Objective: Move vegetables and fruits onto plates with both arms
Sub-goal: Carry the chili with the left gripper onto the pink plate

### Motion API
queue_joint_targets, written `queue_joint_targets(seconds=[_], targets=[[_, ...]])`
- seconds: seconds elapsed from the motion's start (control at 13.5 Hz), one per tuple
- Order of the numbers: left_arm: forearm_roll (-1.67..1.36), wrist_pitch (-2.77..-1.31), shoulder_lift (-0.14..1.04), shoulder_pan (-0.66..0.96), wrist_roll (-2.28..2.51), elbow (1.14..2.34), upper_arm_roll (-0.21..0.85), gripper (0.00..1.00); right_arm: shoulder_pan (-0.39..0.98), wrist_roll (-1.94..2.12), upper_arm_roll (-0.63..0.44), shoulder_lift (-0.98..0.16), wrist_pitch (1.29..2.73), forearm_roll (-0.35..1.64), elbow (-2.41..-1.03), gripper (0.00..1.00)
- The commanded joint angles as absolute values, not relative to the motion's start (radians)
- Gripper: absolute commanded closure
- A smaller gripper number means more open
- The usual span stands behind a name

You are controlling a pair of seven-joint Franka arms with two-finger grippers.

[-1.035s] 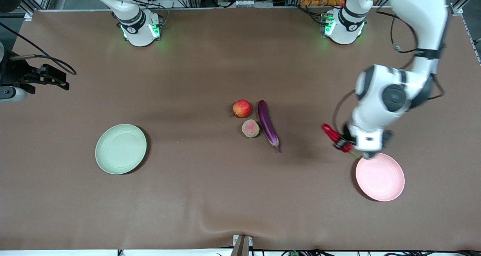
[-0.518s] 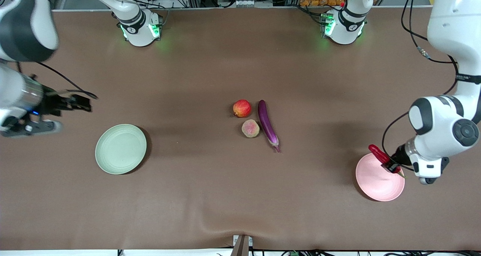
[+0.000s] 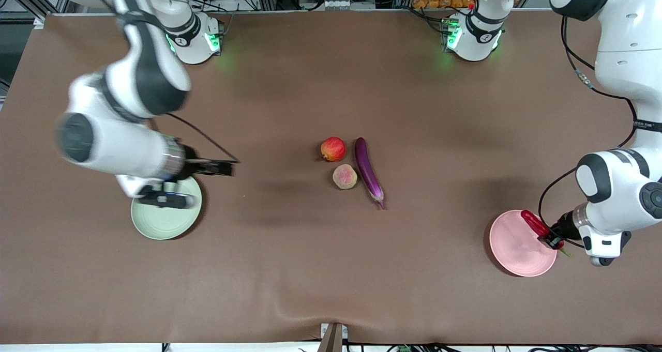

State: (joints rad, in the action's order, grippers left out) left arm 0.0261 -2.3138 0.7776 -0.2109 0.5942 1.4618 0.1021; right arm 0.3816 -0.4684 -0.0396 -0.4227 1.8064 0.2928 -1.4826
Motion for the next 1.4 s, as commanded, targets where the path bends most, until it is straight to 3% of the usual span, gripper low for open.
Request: queue_joint_targets(seconds=[0.0,0.44,0.52,0.74,0.81,1.04,1.33], targets=[[0.029,-2.303,0.828,-0.219,0.603,1.382,0.107,1.0,0.484,-0.653,-0.051,-0.494,1.879,0.311,-1.463,0.0],[0.029,-2.303,0.831,-0.209,0.609,1.385,0.107,1.0,0.712,-0.785,-0.052,-0.601,1.97,0.316,-1.471,0.0],[0.031,-2.299,0.828,-0.206,0.609,1.385,0.107,0.96,0.73,-0.816,-0.052,-0.62,1.985,0.311,-1.471,0.0],[0.035,-2.284,0.813,-0.204,0.607,1.391,0.115,0.17,0.785,-0.879,-0.054,-0.692,2.112,0.299,-1.495,0.0],[0.032,-2.277,0.808,-0.207,0.607,1.394,0.118,0.0,0.802,-0.894,-0.054,-0.71,2.161,0.296,-1.506,0.0],[0.028,-2.228,0.804,-0.206,0.62,1.394,0.12,0.0,0.819,-0.92,-0.057,-0.747,2.18,0.265,-1.509,0.0],[0.028,-2.044,0.717,-0.206,0.67,1.394,0.179,0.0,0.834,-0.956,-0.055,-0.755,2.181,0.262,-1.522,0.0]])
